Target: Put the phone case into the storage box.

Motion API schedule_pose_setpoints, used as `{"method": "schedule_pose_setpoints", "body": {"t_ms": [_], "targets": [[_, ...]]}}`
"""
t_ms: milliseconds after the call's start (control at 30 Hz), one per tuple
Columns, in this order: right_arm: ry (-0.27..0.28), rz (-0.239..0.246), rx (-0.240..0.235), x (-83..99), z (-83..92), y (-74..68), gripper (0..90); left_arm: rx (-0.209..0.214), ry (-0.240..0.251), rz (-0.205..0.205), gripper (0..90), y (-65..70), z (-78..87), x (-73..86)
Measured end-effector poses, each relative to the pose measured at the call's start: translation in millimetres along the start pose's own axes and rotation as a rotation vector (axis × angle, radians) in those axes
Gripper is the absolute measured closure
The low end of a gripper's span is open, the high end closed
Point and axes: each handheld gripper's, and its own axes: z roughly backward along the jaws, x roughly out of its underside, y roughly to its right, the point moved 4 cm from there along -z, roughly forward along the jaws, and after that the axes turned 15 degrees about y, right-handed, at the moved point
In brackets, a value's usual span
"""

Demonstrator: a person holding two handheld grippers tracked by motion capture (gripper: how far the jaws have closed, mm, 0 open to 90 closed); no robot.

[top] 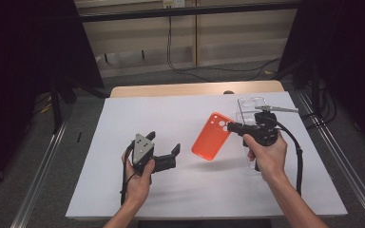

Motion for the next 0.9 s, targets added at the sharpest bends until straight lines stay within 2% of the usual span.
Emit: {"method": "schedule_pose_setpoints", "body": {"t_ms": [67, 167, 333, 433, 567, 667, 800, 900], "targets": [[0.006, -0.003, 0.003, -1.0, 1.3, 1.8, 82.2, 0.005, 0.004, 0.005, 5.4, -2.1, 2.8, -0.2], [0.009, 0.019, 0.006, -2.5, 3.3, 3.0, 82.2, -0.006, 0.007, -0.004, 5.6, -6.5, 7.3, -0.2], [0.033, 0.025, 0.006, -8.3, 8.7, 7.1, 82.2, -0.021, 0.029, 0.011, 3.9, -12.4, 14.7, 1.0], [0.043, 0.031, 0.003, -12.0, 12.0, 8.9, 82.3, -0.039, 0.027, -0.014, 1.9, -16.1, 20.8, 2.1], [0.06, 0.049, -0.001, -16.5, 15.1, 10.2, 82.3, -0.053, 0.027, -0.023, 1.5, -21.6, 28.9, 2.5], [0.072, 0.059, -0.001, -19.4, 17.5, 10.8, 82.3, -0.047, 0.039, -0.021, 2.1, -27.2, 35.8, 3.2], [0.077, 0.062, 0.013, -22.1, 19.9, 13.0, 82.2, -0.076, 0.045, -0.041, 2.5, -34.1, 46.0, 7.5], [0.09, 0.067, 0.01, -24.9, 20.6, 14.7, 82.2, -0.074, 0.038, -0.054, 2.7, -36.5, 49.6, 7.9]]}}
